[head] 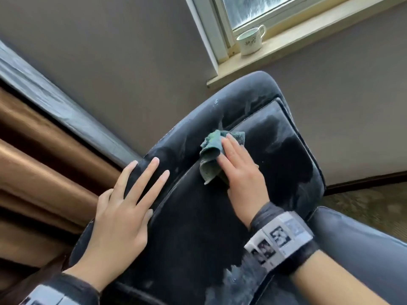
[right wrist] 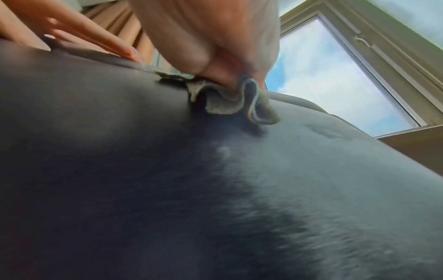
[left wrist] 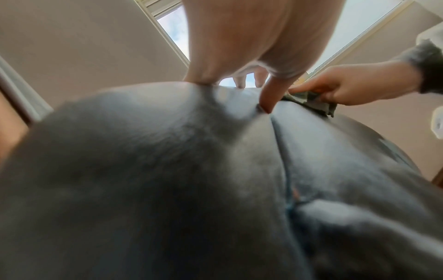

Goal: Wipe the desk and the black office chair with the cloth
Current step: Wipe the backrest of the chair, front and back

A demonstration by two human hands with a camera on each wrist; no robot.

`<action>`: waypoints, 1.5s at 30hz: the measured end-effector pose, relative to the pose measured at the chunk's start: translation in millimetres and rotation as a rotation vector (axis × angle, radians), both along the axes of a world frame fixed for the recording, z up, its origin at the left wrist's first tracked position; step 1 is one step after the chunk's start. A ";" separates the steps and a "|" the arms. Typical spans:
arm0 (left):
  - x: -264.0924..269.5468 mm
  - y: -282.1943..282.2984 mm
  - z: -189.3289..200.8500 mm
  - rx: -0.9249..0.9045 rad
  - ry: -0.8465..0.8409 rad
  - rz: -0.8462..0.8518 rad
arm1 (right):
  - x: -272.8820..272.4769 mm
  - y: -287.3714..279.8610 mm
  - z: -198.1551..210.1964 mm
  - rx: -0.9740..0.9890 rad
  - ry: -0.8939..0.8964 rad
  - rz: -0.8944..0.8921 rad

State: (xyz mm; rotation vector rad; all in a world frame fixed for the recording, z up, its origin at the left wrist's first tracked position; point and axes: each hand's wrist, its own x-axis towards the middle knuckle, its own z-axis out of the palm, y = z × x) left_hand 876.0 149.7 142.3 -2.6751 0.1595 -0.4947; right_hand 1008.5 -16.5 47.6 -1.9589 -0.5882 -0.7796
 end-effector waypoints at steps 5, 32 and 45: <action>-5.3 3.8 -1.4 0.035 0.004 -0.021 | -75.2 36.1 -14.6 -0.019 -0.133 0.168; 1.5 1.4 -7.5 0.027 0.034 -0.043 | -86.7 -6.1 -169.9 0.252 1.345 -0.146; 82.5 -52.2 23.5 0.049 0.143 -0.003 | -85.4 -5.9 -167.9 0.292 1.144 -0.047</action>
